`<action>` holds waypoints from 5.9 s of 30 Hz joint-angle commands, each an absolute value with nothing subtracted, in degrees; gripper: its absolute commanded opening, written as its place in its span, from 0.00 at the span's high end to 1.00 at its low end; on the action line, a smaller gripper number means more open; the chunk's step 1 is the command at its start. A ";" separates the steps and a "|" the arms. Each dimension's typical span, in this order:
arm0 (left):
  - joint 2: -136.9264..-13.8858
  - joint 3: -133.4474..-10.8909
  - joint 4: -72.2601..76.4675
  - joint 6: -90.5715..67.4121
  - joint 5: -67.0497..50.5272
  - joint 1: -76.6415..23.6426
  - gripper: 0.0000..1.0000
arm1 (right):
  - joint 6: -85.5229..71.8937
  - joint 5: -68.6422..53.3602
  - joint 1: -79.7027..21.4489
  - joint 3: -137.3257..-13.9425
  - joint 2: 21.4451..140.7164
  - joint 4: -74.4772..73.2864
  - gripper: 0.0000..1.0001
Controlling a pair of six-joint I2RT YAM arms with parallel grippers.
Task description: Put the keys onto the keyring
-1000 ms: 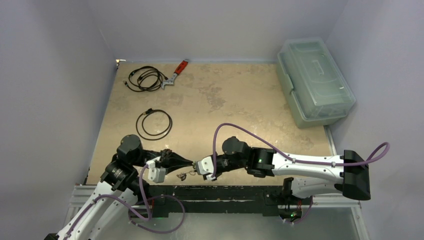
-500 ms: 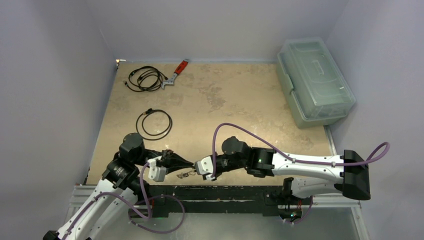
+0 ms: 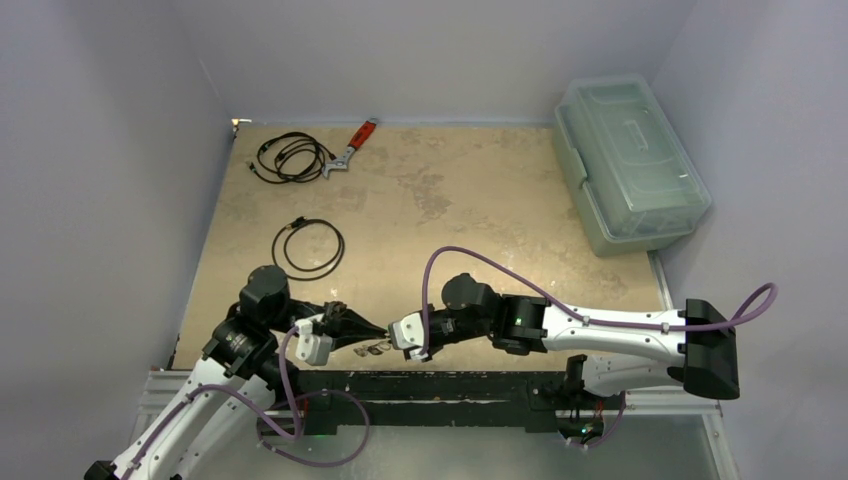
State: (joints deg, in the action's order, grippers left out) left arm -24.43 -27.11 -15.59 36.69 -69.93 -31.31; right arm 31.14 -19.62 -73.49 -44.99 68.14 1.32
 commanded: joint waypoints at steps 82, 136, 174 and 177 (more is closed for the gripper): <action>-36.61 -45.32 -42.29 63.72 -62.66 -38.17 1.00 | 32.17 -22.31 -73.65 -49.31 63.64 1.19 1.00; -37.20 -52.28 -49.43 65.63 -51.16 -50.49 1.00 | 31.01 -20.56 -73.57 -50.63 61.67 -3.23 1.00; -33.23 -48.56 -48.42 77.04 -34.49 -55.90 1.00 | 30.64 -22.92 -73.74 -60.18 71.05 -14.94 1.00; -33.13 -48.69 -48.40 76.64 -34.92 -56.07 1.00 | 30.73 -22.77 -73.74 -60.38 71.46 -15.07 1.00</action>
